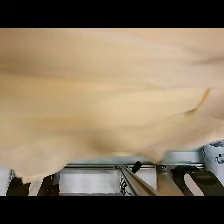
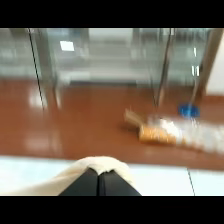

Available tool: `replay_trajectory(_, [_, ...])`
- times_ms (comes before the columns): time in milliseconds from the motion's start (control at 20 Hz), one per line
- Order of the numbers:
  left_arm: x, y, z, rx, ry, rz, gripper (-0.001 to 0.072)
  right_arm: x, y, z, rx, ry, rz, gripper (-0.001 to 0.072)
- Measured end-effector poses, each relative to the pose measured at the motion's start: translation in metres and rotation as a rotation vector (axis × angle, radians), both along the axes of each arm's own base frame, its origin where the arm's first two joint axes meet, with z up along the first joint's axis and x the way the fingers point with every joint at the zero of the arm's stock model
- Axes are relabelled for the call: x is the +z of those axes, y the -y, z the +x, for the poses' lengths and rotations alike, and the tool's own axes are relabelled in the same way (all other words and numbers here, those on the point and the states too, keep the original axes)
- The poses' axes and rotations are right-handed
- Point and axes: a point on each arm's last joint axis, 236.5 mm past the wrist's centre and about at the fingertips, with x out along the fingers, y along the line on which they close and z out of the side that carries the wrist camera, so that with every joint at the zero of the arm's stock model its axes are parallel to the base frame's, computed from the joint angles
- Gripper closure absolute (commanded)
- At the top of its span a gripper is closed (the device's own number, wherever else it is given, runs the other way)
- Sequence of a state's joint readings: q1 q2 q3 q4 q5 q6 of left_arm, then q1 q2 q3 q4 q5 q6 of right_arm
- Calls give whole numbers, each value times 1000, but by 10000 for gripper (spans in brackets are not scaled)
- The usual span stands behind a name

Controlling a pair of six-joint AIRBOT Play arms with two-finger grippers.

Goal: Fold the shirts.

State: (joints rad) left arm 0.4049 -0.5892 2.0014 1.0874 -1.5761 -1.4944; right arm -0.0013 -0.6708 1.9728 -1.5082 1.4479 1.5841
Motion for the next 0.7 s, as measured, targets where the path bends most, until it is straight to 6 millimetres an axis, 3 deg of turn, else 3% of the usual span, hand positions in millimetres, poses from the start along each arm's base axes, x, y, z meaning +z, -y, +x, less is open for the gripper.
replay_trajectory(150, [-52,-7,10,-2,-207,-31,691,-42,7,14,-21,-192,-46,696])
replay_trajectory(300, [-114,-16,26,-12,-433,-103,691,-92,14,43,-29,-427,-98,696])
replay_trajectory(550, [-217,-30,62,-21,-756,-256,691,-167,18,127,-11,-725,-142,696])
replay_trajectory(700, [-260,-36,98,-38,-859,-337,691,-212,19,183,0,-828,-154,696])
